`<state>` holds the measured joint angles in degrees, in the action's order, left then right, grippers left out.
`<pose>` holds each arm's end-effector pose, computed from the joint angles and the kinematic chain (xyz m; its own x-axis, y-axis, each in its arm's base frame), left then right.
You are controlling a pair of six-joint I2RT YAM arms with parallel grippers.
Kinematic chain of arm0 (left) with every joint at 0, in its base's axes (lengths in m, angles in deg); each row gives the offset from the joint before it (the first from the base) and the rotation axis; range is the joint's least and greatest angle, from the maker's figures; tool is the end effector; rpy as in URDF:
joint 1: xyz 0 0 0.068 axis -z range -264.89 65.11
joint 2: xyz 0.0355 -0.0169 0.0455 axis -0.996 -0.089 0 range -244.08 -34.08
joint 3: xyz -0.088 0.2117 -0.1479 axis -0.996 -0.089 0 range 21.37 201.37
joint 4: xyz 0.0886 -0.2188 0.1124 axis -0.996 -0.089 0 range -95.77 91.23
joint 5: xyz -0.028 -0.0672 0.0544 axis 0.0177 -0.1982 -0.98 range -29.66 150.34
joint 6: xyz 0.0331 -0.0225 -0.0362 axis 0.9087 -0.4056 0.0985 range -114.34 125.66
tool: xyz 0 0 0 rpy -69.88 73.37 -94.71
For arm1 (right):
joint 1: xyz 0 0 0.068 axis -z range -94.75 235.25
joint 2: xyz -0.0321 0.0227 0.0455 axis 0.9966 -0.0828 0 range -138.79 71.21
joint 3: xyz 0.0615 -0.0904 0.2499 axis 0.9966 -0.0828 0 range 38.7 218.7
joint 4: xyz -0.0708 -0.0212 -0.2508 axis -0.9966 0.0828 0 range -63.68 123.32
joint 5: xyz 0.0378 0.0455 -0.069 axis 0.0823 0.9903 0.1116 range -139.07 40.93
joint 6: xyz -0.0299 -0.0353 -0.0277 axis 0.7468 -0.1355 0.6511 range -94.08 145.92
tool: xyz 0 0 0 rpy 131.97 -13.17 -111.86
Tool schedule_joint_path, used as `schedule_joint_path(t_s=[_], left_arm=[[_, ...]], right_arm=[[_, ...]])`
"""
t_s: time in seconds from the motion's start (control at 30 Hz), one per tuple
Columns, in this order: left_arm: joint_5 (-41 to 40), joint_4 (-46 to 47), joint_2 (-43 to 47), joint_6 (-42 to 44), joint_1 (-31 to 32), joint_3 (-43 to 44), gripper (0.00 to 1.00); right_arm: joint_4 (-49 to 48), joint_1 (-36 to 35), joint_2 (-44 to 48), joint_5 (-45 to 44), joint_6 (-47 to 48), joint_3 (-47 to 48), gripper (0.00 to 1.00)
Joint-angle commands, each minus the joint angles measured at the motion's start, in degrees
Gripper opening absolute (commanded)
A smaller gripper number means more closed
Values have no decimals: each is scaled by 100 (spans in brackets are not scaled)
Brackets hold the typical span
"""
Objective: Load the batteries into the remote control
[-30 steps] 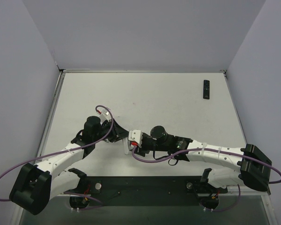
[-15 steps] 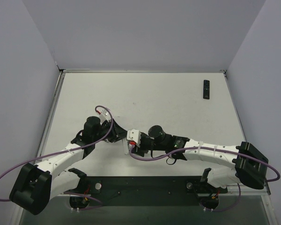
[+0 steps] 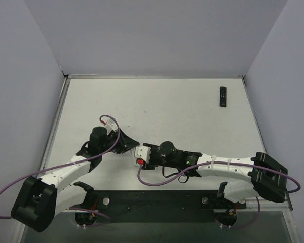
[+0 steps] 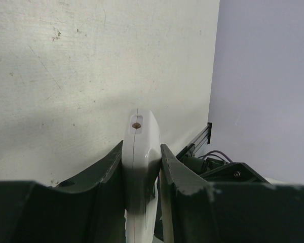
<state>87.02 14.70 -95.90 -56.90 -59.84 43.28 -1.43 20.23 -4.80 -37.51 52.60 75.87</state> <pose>0.1893 -0.1062 0.1879 -0.8449 -0.4804 -0.2352 -0.0158 0.4619 -0.8868 0.1166 0.2672 0.2418 0.3633 -0.2616 -0.8942 -0.9042 0.1323 -0.4061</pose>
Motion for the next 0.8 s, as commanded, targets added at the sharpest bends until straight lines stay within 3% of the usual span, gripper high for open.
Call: schedule_joint_path(t_s=[0.0,0.43,0.77], left_arm=[[821,639,232,-722,122,217,0],[751,639,74,-687,482,164,0],[488,-845,-84,683,474,726,0]], right_arm=[[-843,-117,-151,-1040,540,-289,47],[-2032,-134,-494,-1498,1006,-289,46],[-2252,-12,-459,-1524,1147,-263,45]])
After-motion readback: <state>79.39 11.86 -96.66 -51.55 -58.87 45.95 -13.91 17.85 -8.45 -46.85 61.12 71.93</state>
